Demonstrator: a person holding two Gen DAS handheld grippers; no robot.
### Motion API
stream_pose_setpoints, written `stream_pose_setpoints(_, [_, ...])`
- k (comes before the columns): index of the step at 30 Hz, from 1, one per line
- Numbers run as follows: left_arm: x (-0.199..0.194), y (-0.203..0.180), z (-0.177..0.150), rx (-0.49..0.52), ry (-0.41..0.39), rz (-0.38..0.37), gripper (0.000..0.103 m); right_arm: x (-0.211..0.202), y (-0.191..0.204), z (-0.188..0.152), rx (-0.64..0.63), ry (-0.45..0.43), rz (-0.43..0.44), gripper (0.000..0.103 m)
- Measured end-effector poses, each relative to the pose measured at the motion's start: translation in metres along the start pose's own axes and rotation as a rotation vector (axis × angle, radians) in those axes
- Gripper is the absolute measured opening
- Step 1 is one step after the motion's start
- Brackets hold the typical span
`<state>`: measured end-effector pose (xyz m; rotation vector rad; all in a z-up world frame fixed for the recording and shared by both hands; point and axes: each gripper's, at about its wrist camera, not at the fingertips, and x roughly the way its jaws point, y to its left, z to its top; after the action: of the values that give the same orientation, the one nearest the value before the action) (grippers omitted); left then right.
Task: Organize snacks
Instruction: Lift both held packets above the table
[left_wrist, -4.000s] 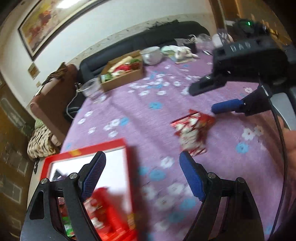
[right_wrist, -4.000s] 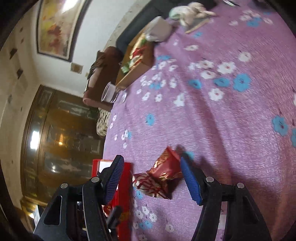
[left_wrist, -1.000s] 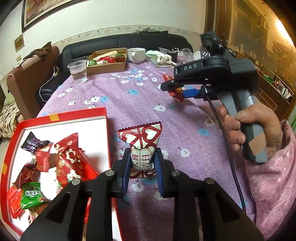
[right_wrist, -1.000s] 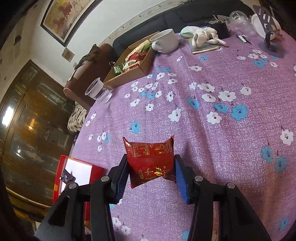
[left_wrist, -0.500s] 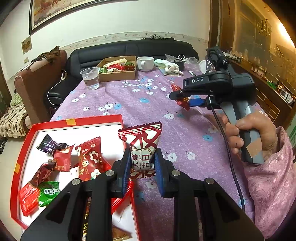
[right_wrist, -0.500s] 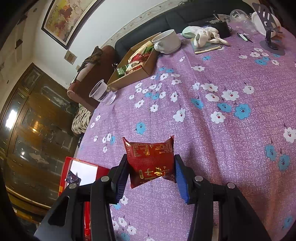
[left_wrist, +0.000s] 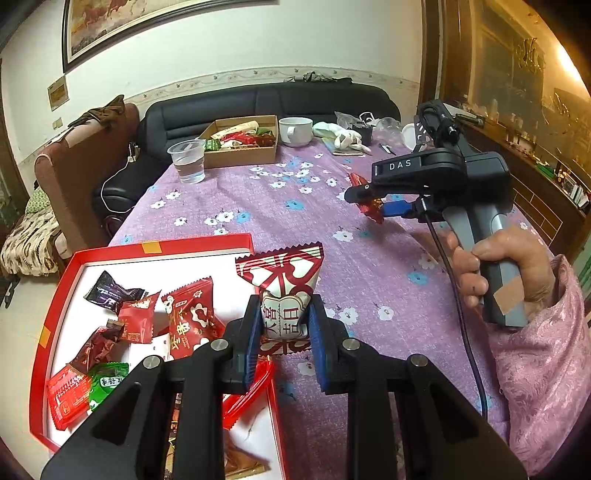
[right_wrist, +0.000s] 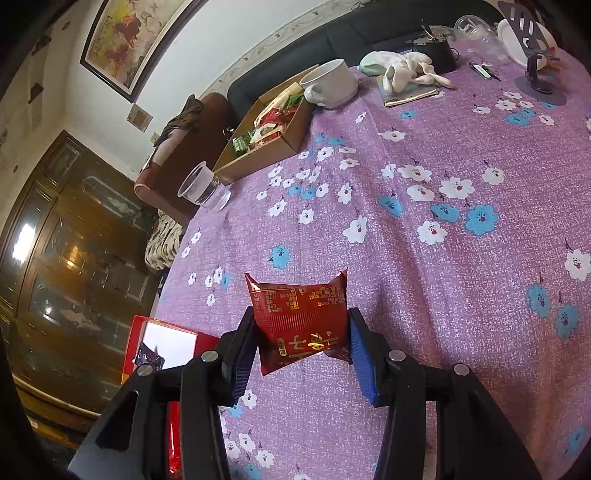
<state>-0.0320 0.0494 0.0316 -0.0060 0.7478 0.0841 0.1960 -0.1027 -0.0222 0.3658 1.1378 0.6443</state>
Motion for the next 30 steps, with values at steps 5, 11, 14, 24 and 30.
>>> stream_pose_setpoints(5, [0.000,0.001,0.000,-0.001,0.000,0.004,0.022,0.000,0.000,-0.001,0.002,-0.001,0.002,0.047])
stream_pose_setpoints(11, [-0.001,0.002,0.000,-0.003,0.001,0.009,0.022,0.001,0.000,-0.001,0.004,0.002,0.002,0.047])
stream_pose_setpoints(14, [-0.001,0.003,0.000,-0.004,0.001,0.012,0.022,0.001,0.000,-0.001,0.003,0.002,0.004,0.047])
stream_pose_setpoints(24, [-0.004,0.010,0.001,-0.014,-0.002,0.022,0.022,0.003,0.001,-0.002,0.003,0.008,0.002,0.047])
stream_pose_setpoints(30, [-0.006,0.014,0.001,-0.021,-0.001,0.027,0.022,0.005,0.004,-0.003,-0.005,0.015,0.004,0.047])
